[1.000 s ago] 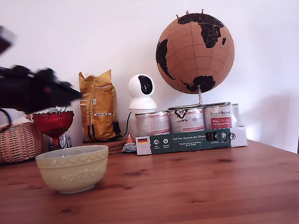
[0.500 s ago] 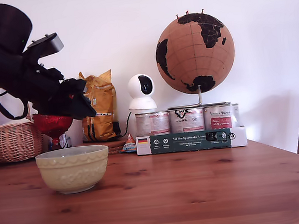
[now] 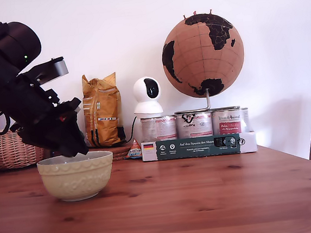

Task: Pick the grey coffee capsule and place it inside the green bowl

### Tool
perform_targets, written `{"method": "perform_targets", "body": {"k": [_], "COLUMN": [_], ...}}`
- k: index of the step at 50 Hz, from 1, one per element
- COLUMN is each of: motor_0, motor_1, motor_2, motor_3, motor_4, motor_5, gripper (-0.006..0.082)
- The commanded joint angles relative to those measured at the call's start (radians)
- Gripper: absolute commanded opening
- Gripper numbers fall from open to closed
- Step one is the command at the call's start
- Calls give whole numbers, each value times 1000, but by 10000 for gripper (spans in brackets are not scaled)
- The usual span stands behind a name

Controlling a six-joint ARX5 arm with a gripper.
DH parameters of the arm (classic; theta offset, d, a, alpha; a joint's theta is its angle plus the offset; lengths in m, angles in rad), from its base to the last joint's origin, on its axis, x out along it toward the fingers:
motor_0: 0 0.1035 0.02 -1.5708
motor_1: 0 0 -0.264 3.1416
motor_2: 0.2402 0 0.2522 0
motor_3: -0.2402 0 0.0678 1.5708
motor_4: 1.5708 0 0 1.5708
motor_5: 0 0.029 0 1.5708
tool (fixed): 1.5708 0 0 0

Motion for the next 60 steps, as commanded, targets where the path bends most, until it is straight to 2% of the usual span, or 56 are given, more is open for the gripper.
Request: {"method": "perform_targets", "body": {"k": [1, 14, 16, 24, 28, 33, 46, 60], "motor_0": [-7, -7, -7, -7, -6, -6, 3, 72], "motor_1": [5, 5, 5, -27, -60, -116, -268, -402], "motor_2": [-6, -2, 1, 7, 7, 7, 7, 5], "motor_3": [-17, -47, -48, -47, -43, -30, -62, -137], "motor_4": [-2, -1, -1, -1, -2, -17, -147, -198], "motor_5": [5, 4, 2, -45, -51, -74, -97, -97], "gripper": [323, 315, 280, 47, -21, -24, -24, -24]}}
